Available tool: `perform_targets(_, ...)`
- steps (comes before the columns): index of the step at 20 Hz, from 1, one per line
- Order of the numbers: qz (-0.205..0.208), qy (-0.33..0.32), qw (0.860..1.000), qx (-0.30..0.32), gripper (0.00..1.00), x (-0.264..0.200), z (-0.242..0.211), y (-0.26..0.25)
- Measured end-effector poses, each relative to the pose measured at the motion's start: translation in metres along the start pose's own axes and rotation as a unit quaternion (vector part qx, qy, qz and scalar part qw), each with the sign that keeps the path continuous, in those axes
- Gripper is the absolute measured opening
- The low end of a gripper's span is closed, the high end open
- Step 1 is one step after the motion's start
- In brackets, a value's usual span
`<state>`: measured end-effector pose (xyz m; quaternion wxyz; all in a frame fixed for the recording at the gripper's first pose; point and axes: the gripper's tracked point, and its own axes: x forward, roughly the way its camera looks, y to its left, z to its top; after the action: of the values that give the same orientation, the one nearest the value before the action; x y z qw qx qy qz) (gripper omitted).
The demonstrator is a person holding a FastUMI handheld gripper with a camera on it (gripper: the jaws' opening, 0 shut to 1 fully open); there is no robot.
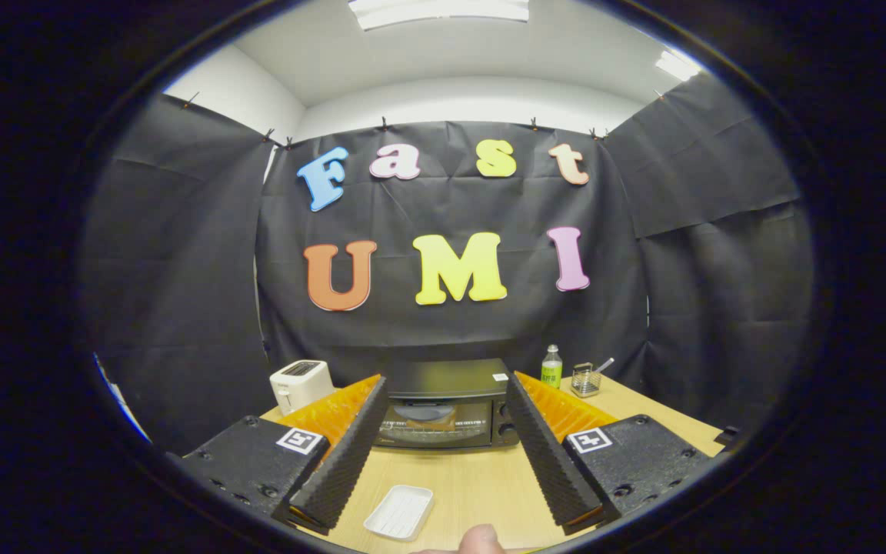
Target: Open the toaster oven, put the food inside, and close the toaster oven door.
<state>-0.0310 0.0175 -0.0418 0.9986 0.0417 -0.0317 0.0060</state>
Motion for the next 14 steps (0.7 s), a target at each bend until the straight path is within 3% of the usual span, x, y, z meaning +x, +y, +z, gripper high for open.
perform_targets(14, -0.038, 0.004, 0.999, 0.002, 1.00, 0.004, -0.023, 0.004)
